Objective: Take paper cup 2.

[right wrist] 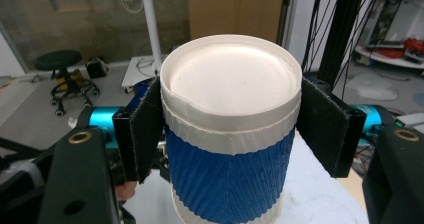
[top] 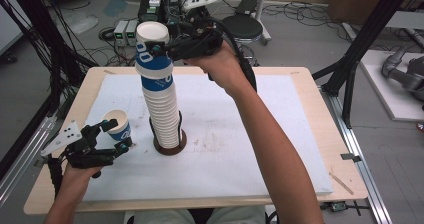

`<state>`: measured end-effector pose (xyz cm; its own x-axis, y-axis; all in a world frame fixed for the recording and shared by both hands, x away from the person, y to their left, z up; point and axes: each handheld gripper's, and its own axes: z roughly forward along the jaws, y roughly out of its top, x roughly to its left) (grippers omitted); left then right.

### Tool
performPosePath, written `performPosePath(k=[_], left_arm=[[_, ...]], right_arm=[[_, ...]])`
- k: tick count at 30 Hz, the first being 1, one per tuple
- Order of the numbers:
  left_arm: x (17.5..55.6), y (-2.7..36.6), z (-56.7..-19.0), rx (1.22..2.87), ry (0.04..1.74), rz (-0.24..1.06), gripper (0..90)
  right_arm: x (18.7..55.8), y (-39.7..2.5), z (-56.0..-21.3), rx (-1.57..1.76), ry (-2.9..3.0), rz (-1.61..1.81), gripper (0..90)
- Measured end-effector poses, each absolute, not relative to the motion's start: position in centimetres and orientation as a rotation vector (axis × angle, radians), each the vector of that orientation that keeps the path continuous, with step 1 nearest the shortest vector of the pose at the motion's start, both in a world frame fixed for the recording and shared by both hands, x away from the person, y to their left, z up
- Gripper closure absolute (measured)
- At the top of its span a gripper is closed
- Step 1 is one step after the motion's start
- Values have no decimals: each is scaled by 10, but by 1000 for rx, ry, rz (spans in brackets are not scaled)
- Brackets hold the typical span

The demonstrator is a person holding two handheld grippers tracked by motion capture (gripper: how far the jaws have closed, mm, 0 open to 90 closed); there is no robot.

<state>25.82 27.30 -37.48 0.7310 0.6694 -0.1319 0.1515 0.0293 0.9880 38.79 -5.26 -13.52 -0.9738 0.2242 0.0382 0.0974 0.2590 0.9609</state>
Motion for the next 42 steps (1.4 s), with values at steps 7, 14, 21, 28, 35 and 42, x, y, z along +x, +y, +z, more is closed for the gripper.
performPosePath(k=[7, 14, 21, 28, 35, 42], left_arm=[[258, 272, -375, 1515, 698, 452, 144], [258, 271, -375, 1519, 689, 443, 144], [258, 267, -375, 1525, 674, 424, 144], [258, 262, -375, 1535, 648, 409, 144], [257, 256, -376, 1544, 612, 381, 144], [254, 246, -376, 1550, 553, 342, 144]], right_arm=[[385, -64, -124, 320, 2335, 1895, 308], [382, -85, -115, 350, 2260, 1957, 309], [375, -116, -112, 374, 2199, 1946, 310], [368, -152, -119, 428, 2163, 1908, 310], [359, -179, -141, 466, 2178, 1796, 310], [355, -202, -180, 519, 2217, 1718, 311]])
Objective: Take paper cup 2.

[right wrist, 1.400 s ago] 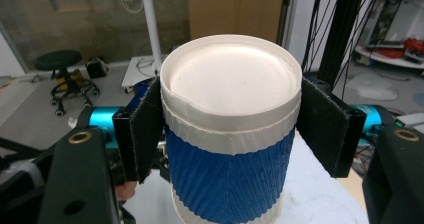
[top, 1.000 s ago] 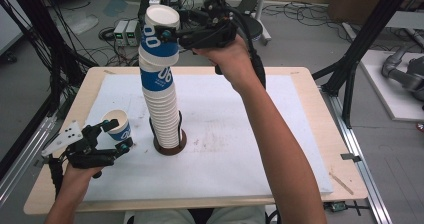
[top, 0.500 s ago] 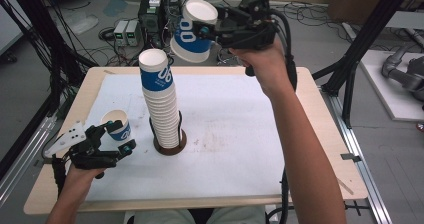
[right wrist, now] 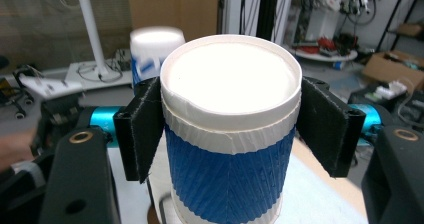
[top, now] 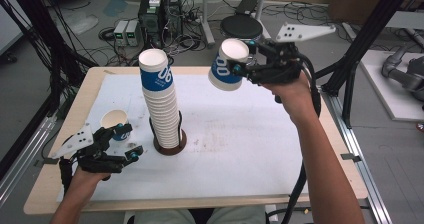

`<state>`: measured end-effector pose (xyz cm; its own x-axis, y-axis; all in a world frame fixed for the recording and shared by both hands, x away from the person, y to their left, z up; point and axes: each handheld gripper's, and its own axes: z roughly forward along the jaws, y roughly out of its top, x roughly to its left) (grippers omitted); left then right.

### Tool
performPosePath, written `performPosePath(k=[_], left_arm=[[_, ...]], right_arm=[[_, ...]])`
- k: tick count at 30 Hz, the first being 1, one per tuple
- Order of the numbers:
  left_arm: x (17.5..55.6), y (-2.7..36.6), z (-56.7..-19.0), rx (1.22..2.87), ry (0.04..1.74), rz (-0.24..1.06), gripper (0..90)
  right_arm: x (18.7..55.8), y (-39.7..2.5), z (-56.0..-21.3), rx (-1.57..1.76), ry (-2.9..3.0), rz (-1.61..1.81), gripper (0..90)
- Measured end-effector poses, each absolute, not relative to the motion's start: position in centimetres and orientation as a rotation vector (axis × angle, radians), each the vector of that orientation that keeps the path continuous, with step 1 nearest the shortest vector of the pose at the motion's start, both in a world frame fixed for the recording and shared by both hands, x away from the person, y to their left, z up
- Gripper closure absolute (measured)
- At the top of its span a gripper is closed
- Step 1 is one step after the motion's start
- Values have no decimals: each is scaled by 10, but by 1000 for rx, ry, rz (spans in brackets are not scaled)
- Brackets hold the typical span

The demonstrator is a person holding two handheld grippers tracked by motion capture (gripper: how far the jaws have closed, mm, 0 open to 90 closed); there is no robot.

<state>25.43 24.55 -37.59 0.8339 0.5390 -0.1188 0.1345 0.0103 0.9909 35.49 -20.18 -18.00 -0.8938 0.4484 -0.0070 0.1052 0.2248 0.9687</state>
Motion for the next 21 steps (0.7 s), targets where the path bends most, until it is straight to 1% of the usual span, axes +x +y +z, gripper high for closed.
performPosePath(k=[2, 3, 4, 5, 6, 7, 8, 10, 11, 12, 14, 15, 16, 21], left_arm=[[254, 244, -376, 1553, 549, 340, 144], [254, 242, -376, 1555, 543, 336, 144], [253, 239, -376, 1560, 531, 328, 144], [253, 239, -376, 1560, 531, 328, 145], [253, 235, -377, 1564, 520, 320, 144], [253, 235, -377, 1564, 520, 320, 144], [252, 231, -378, 1563, 506, 306, 144], [252, 227, -378, 1567, 496, 299, 144], [252, 227, -378, 1567, 496, 299, 144], [251, 222, -380, 1568, 491, 285, 144], [251, 218, -381, 1574, 482, 278, 144], [251, 218, -381, 1574, 482, 278, 144], [251, 215, -381, 1575, 479, 271, 144], [249, 202, -385, 1584, 456, 249, 144]], right_arm=[[354, -207, -193, 535, 2238, 1701, 311], [354, -207, -193, 535, 2238, 1701, 311], [354, -212, -205, 546, 2256, 1680, 311], [354, -212, -205, 546, 2256, 1680, 311], [352, -215, -216, 557, 2272, 1663, 311], [352, -215, -216, 557, 2272, 1663, 311], [350, -218, -228, 567, 2292, 1646, 311], [349, -221, -241, 571, 2308, 1633, 311], [349, -221, -241, 571, 2308, 1633, 311], [346, -223, -253, 579, 2326, 1623, 311], [344, -224, -265, 580, 2343, 1621, 311], [344, -224, -265, 580, 2343, 1621, 311], [341, -226, -277, 589, 2357, 1617, 310], [336, -232, -305, 616, 2379, 1632, 311]])
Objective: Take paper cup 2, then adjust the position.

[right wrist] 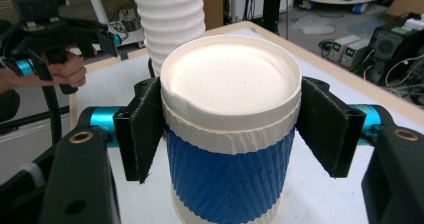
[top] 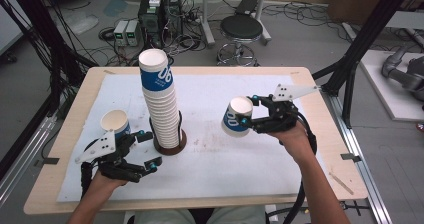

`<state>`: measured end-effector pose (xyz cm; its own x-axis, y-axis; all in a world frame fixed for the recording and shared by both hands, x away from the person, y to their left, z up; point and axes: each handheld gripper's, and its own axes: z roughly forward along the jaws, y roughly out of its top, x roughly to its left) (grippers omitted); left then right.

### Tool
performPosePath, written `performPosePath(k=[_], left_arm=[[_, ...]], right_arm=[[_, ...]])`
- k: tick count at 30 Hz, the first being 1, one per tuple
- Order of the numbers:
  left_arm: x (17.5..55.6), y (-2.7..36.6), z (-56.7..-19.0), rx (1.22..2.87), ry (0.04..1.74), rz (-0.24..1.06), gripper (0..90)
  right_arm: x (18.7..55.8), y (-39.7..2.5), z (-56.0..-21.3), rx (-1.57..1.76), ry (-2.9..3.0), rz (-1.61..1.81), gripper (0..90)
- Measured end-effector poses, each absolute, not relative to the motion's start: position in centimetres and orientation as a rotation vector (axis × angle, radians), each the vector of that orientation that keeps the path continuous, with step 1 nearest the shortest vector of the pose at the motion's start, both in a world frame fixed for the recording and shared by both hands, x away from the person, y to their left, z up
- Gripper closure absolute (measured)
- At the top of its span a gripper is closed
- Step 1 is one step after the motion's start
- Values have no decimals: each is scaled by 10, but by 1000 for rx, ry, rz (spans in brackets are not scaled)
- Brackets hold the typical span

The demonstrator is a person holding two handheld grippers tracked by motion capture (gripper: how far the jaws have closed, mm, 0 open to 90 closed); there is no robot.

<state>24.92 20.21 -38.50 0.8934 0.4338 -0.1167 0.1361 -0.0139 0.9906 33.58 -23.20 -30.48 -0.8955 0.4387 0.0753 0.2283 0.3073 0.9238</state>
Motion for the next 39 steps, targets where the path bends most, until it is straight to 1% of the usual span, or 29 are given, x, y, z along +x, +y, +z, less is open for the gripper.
performPosePath(k=[6, 13, 19, 27, 39], left_arm=[[249, 191, -389, 1591, 436, 229, 144], [254, 174, -389, 1596, 401, 213, 144], [257, 167, -390, 1592, 396, 209, 144], [256, 169, -392, 1598, 402, 223, 144], [256, 165, -393, 1601, 385, 206, 144]], right_arm=[[330, -243, -329, 639, 2372, 1643, 311], [323, -251, -344, 667, 2377, 1622, 310], [322, -253, -347, 675, 2370, 1610, 310], [322, -248, -354, 677, 2381, 1604, 310], [317, -248, -353, 653, 2364, 1602, 310]])
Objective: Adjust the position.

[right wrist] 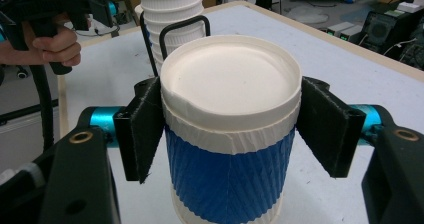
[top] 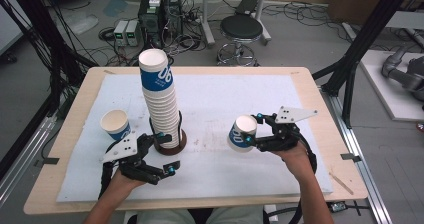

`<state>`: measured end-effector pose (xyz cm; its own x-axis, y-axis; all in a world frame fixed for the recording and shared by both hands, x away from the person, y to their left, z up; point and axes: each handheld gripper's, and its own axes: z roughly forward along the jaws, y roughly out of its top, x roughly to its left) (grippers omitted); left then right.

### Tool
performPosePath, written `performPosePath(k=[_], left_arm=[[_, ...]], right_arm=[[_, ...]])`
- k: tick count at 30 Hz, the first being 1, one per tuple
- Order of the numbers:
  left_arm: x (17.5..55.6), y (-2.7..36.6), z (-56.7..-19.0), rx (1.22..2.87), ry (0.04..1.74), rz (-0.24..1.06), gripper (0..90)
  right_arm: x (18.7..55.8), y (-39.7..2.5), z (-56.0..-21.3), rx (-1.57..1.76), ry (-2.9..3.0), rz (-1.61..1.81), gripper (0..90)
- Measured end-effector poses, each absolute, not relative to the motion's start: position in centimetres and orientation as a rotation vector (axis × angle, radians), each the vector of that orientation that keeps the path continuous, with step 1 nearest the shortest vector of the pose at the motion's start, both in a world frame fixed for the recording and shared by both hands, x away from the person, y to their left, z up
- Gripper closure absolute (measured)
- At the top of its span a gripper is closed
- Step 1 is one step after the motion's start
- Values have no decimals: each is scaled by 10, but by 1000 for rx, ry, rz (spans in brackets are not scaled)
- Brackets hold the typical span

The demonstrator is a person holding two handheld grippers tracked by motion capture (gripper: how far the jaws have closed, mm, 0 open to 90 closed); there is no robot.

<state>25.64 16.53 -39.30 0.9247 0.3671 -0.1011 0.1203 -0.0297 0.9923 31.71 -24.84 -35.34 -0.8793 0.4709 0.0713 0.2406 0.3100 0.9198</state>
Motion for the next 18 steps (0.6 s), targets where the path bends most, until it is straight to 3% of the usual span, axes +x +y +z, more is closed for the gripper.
performPosePath(k=[18], left_arm=[[270, 131, -393, 1644, 278, 119, 143]], right_arm=[[307, -243, -348, 549, 2422, 1665, 310]])
